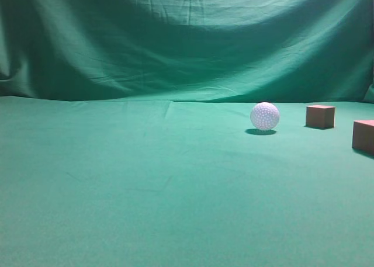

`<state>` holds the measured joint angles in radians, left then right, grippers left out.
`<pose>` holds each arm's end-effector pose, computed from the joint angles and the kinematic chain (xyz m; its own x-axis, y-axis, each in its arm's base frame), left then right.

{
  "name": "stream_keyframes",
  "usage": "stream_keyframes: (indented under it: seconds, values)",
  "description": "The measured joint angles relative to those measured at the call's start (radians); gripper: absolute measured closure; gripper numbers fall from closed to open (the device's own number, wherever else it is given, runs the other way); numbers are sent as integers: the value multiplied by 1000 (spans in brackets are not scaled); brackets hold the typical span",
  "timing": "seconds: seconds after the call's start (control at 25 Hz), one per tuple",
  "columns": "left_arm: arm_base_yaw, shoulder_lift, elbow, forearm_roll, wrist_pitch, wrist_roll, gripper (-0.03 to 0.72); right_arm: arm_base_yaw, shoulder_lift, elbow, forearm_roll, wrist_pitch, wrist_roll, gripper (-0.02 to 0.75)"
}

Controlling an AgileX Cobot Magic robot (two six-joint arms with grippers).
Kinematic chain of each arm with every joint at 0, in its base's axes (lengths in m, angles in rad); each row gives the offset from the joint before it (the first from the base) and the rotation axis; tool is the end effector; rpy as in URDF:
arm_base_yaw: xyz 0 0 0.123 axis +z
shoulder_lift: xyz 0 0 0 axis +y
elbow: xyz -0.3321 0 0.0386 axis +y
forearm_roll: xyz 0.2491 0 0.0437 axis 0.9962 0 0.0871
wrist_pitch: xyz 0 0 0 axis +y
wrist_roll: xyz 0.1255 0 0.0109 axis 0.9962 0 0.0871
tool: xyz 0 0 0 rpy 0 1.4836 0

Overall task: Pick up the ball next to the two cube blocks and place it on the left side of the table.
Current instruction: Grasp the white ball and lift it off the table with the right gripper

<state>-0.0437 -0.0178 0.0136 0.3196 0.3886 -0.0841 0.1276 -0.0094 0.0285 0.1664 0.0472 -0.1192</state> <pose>0.0370 0.0134 0.1659 -0.2842 0.2226 -0.9326 -0.0111 0.9718 0.2354 0.0429 0.0065 0.2001 0.0150 0.0493 -0.9987 -0.1359 0.9896 0.0468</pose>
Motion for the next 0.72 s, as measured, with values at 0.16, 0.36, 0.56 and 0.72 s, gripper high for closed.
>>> stream_keyframes:
  seconds: [0.16, 0.36, 0.56, 0.72]
  values:
    - [0, 0, 0, 0, 0, 0, 688, 0, -1, -2, 91, -292, 39, 690]
    - [0, 0, 0, 0, 0, 0, 688, 0, 42, -219, 111, -30, 86, 690]
    - [0, 0, 0, 0, 0, 0, 688, 0, 281, -451, 111, 277, 36, 690]
    - [0, 0, 0, 0, 0, 0, 688, 0, 521, -581, 109, 448, -115, 690]
